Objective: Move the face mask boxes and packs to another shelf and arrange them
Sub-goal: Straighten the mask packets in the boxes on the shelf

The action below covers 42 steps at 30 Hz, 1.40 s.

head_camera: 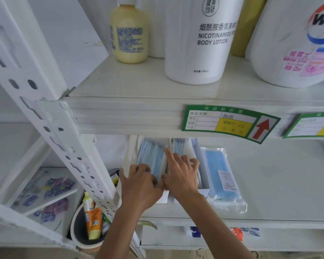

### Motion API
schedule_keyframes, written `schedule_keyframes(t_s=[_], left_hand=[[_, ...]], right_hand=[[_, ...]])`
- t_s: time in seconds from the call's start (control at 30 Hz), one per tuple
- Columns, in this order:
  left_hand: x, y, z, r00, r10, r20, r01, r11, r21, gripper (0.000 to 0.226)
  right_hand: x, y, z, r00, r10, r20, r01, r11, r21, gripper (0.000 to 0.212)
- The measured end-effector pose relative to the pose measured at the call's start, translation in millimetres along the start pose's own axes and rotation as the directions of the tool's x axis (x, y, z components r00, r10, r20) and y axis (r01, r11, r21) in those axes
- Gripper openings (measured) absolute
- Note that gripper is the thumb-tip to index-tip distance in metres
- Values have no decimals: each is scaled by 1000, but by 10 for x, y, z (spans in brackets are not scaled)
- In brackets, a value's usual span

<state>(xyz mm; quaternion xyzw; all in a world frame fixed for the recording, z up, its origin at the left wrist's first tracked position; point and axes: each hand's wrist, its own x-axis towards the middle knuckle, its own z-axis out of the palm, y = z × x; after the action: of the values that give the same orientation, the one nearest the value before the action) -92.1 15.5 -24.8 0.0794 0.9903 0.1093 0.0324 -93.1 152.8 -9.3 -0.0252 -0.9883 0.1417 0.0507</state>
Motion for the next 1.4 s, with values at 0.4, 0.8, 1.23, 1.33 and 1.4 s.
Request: schedule_keyframes(t_s=[0.4, 0.8, 1.23, 1.33, 1.4], left_hand=[[-32, 135, -141, 976, -109, -191, 60, 967, -247, 25], [-206, 473, -372, 884, -152, -442, -312, 513, -800, 36], [-230, 832, -136, 993, -72, -96, -20, 691, -722, 28], [-230, 839, -148, 993, -77, -90, -7, 725, -688, 29], [-208, 839, -170, 991, -76, -106, -14, 747, -665, 31]], right_hand=[[-124, 127, -70, 968, -129, -215, 151, 985, 88, 37], [-479, 596, -139, 997, 42, -58, -22, 949, 316, 27], [-347, 789, -289, 973, 230, 7, -202, 838, 507, 71], [-328, 742, -240, 983, 184, 20, -180, 923, 339, 58], [-312, 709, -255, 996, 83, 38, -88, 982, 168, 25]])
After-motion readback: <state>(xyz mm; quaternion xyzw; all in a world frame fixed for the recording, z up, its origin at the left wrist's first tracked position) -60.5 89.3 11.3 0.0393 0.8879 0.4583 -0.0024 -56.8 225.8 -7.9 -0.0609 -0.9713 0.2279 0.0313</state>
